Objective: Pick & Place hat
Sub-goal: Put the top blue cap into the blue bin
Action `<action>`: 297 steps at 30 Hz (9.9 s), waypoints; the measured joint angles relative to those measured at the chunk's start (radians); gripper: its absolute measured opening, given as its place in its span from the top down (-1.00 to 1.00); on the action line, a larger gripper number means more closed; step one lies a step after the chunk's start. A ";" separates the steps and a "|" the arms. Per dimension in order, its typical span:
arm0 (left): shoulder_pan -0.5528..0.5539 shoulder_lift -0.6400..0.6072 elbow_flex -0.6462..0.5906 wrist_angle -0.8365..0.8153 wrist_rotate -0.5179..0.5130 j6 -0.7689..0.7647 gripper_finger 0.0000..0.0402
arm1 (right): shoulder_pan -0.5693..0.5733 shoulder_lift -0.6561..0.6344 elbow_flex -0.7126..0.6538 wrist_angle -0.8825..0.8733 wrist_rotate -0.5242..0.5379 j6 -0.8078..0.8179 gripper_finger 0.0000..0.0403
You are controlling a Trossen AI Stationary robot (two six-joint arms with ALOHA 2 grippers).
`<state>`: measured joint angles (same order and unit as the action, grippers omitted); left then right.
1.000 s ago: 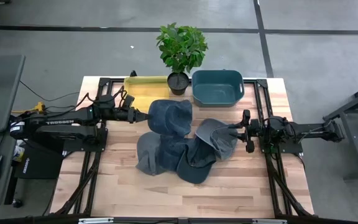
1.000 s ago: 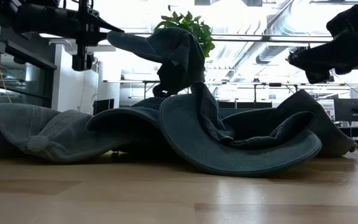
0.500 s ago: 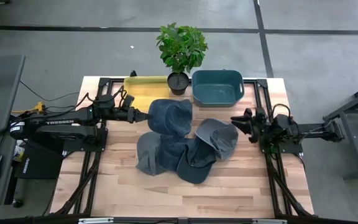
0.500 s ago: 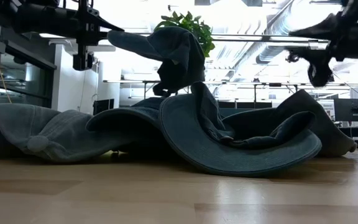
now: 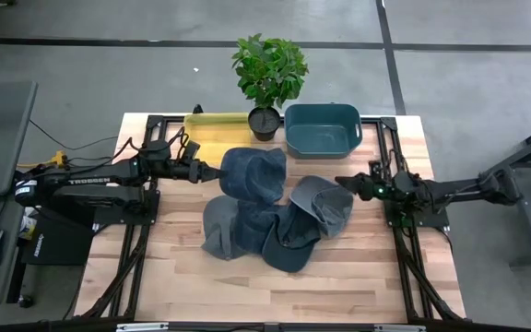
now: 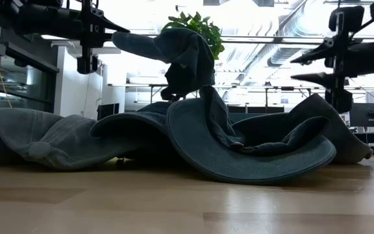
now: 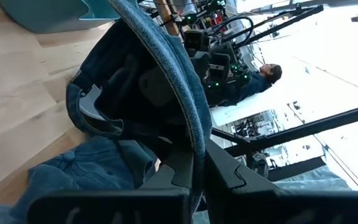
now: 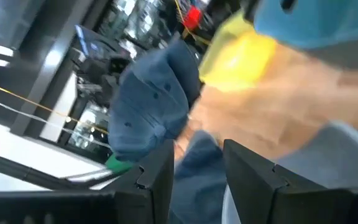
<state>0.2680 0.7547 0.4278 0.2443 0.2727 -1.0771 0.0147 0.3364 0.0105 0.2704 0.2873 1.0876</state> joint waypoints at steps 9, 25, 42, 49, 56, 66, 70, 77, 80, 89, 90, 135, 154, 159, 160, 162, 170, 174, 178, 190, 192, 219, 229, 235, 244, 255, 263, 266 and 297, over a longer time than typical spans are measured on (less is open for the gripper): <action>0.000 0.000 0.000 0.000 -0.002 0.003 0.96 | 0.000 0.212 0.000 0.229 -0.034 0.042 0.16; 0.000 0.000 0.000 0.000 -0.007 0.037 0.96 | -0.016 0.716 0.258 0.359 -0.095 0.054 -0.69; 0.000 0.000 0.000 0.063 -0.001 0.060 0.96 | -0.127 1.152 0.604 0.453 -0.306 0.016 -0.70; 0.000 0.000 0.000 0.069 0.007 0.060 0.96 | -0.166 1.179 0.697 0.452 -0.387 -0.016 -0.70; 0.000 0.000 0.000 0.068 -0.048 0.055 0.96 | -0.167 1.178 0.793 0.452 -0.519 -0.042 -0.69; 0.000 0.000 0.000 0.059 -0.066 0.059 0.96 | -0.133 1.178 0.829 0.445 -0.585 -0.025 -0.57; 0.000 0.000 0.000 0.006 -0.061 0.059 0.96 | -0.135 1.155 0.829 0.447 -0.575 -0.029 -0.56; 0.000 0.000 0.000 -0.009 -0.059 0.059 0.96 | -0.164 1.056 0.829 0.397 -0.570 -0.072 -0.56; 0.000 0.000 0.000 0.001 -0.069 0.059 0.96 | -0.167 1.028 0.829 0.276 -0.532 -0.105 -0.56; 0.000 0.001 0.000 0.066 -0.070 0.059 0.96 | -0.167 1.027 0.829 0.226 -0.482 -0.100 -0.56; 0.000 0.001 0.000 0.067 -0.070 0.059 0.96 | -0.167 1.027 0.829 0.221 -0.476 -0.096 -0.56; 0.000 0.036 0.000 0.150 -0.074 0.060 0.68 | -0.207 1.028 0.828 0.200 -0.515 -0.146 0.98; 0.000 -0.024 0.000 0.149 -0.108 0.268 0.46 | -0.240 0.951 0.828 0.082 -0.526 -0.174 1.00; 0.000 -0.059 0.000 0.149 -0.127 0.291 0.01 | -0.251 0.896 0.828 0.000 -0.522 -0.192 1.00; 0.000 -0.061 0.000 0.149 -0.132 0.291 -0.07 | -0.251 0.886 0.828 -0.014 -0.522 -0.194 1.00; 0.000 -0.067 0.000 0.150 -0.135 0.298 -0.22 | -0.251 0.863 0.828 -0.056 -0.522 -0.200 1.00; 0.000 -0.067 0.000 0.150 -0.145 0.321 -0.37 | -0.305 0.743 0.828 -0.327 -0.498 -0.252 1.00; 0.000 -0.067 0.000 0.150 -0.145 0.319 -0.37 | -0.376 0.664 0.828 -0.448 -0.509 -0.281 1.00; 0.000 -0.067 0.000 0.150 -0.157 0.317 -0.37 | -0.464 0.606 0.828 -0.506 -0.541 -0.312 1.00; 0.000 -0.066 0.000 0.150 -0.163 0.310 -0.37 | -0.794 0.634 0.828 -0.495 -0.857 -0.443 1.00; 0.000 -0.066 0.000 0.150 -0.163 0.310 -0.37 | -0.845 0.653 0.830 -0.491 -0.910 -0.467 1.00; 0.000 -0.065 0.000 0.146 -0.163 0.287 -0.37 | -0.997 1.238 1.326 -1.008 -1.038 -1.065 1.00; 0.000 -0.065 0.000 0.132 -0.162 0.287 -0.37 | -0.997 1.327 1.326 -1.006 -0.985 -1.097 1.00; 0.000 -0.065 0.000 0.111 -0.176 0.286 -0.37 | -0.997 1.352 1.326 -1.006 -0.919 -1.115 1.00; 0.000 -0.065 0.000 0.111 -0.186 0.287 -0.37 | -0.997 1.360 1.326 -0.988 -0.825 -1.179 1.00; 0.000 -0.065 0.000 0.110 -0.188 0.287 -0.37 | -0.973 1.360 1.326 -1.002 -0.762 -1.291 1.00; 0.000 -0.065 0.000 0.091 -0.189 0.286 -0.37 | -0.948 1.360 1.284 -1.043 -0.766 -1.279 1.00; 0.000 -0.065 0.000 0.090 -0.189 0.286 -0.37 | -0.949 1.360 1.247 -1.035 -0.765 -1.273 1.00; 0.000 -0.065 0.000 0.089 -0.187 0.286 -0.37 | -1.004 1.333 1.205 -1.015 -0.559 -1.045 0.08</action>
<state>0.2684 0.6899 0.4278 0.3336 0.0856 -0.7906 -0.9893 1.6692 1.2160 -0.7444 -0.2717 0.0431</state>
